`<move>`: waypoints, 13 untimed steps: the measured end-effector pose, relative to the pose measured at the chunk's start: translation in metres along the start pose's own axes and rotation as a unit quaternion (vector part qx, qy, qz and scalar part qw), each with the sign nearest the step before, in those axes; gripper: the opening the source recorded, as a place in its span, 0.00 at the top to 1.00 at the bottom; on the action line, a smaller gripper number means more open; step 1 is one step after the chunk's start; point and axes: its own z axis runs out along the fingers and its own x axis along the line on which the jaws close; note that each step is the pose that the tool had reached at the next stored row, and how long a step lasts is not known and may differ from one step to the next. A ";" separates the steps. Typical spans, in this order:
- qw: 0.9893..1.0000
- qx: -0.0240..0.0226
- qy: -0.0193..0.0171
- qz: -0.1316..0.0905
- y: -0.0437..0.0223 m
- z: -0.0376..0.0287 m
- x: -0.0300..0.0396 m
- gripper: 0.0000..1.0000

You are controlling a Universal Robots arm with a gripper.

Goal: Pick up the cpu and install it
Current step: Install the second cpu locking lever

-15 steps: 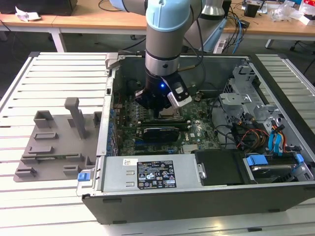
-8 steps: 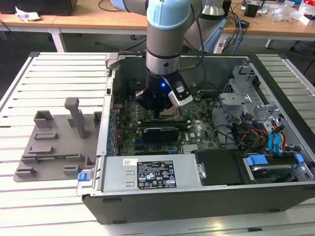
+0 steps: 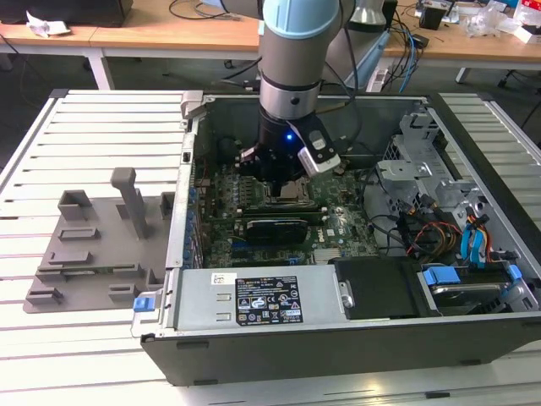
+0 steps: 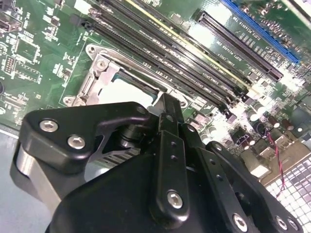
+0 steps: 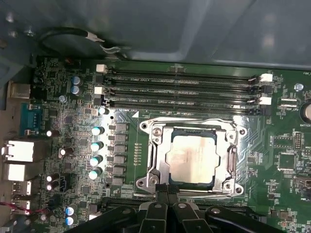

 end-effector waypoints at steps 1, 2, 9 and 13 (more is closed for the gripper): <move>1.000 0.000 0.000 0.000 0.0006 -0.0011 -0.0004 0.89; 1.000 0.000 0.000 0.000 0.0010 -0.0021 -0.0006 0.89; 1.000 0.000 0.000 0.000 0.0040 -0.0116 -0.0035 0.89; 1.000 0.000 0.000 0.000 0.0074 -0.0181 -0.0051 0.89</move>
